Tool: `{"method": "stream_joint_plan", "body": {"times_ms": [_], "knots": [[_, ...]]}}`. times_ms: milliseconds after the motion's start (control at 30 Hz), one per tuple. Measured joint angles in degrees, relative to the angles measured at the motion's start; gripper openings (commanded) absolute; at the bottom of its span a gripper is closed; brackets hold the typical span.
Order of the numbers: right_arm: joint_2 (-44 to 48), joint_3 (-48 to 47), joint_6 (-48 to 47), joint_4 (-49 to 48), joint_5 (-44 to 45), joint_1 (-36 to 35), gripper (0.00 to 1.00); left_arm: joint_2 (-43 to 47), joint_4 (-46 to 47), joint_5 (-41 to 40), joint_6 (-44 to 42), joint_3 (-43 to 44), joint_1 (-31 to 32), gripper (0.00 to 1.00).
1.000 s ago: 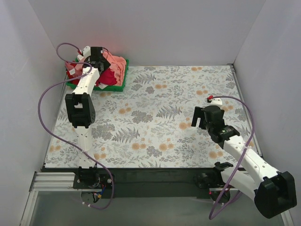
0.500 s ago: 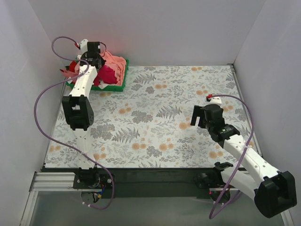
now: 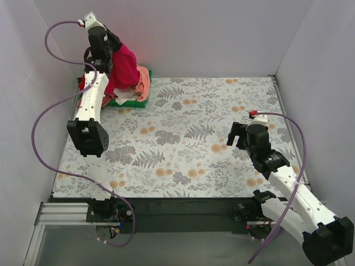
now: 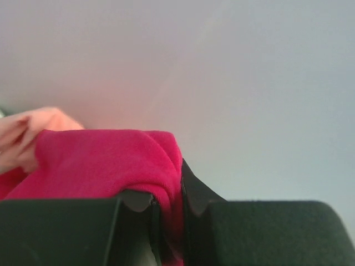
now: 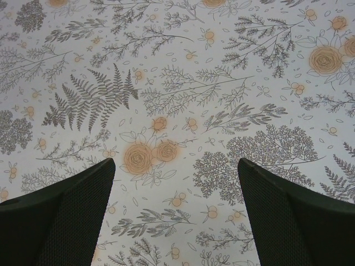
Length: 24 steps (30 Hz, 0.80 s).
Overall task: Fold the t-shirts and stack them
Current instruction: Grab the tshirt from the pile, then move the tshirt to the center of the board
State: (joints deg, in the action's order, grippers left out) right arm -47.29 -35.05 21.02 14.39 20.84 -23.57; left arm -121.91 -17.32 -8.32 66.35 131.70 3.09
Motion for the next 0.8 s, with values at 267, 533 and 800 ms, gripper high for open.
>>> {"method": "stream_joint_plan", "body": {"times_ms": [267, 533, 800], "knots": [[0.2, 0.0, -0.1, 0.0, 0.0, 0.0, 0.98, 2.6, 5.5, 6.4, 0.5, 1.4, 0.0, 0.00], [2.3, 0.0, -0.2, -0.5, 0.0, 0.0, 0.98, 9.7, 9.9, 3.8, -1.8, 2.0, 0.0, 0.00], [3.7, 0.0, -0.2, -1.0, -0.3, 0.0, 0.98, 22.2, 13.5, 18.0, 1.8, -4.5, 0.8, 0.00]]}}
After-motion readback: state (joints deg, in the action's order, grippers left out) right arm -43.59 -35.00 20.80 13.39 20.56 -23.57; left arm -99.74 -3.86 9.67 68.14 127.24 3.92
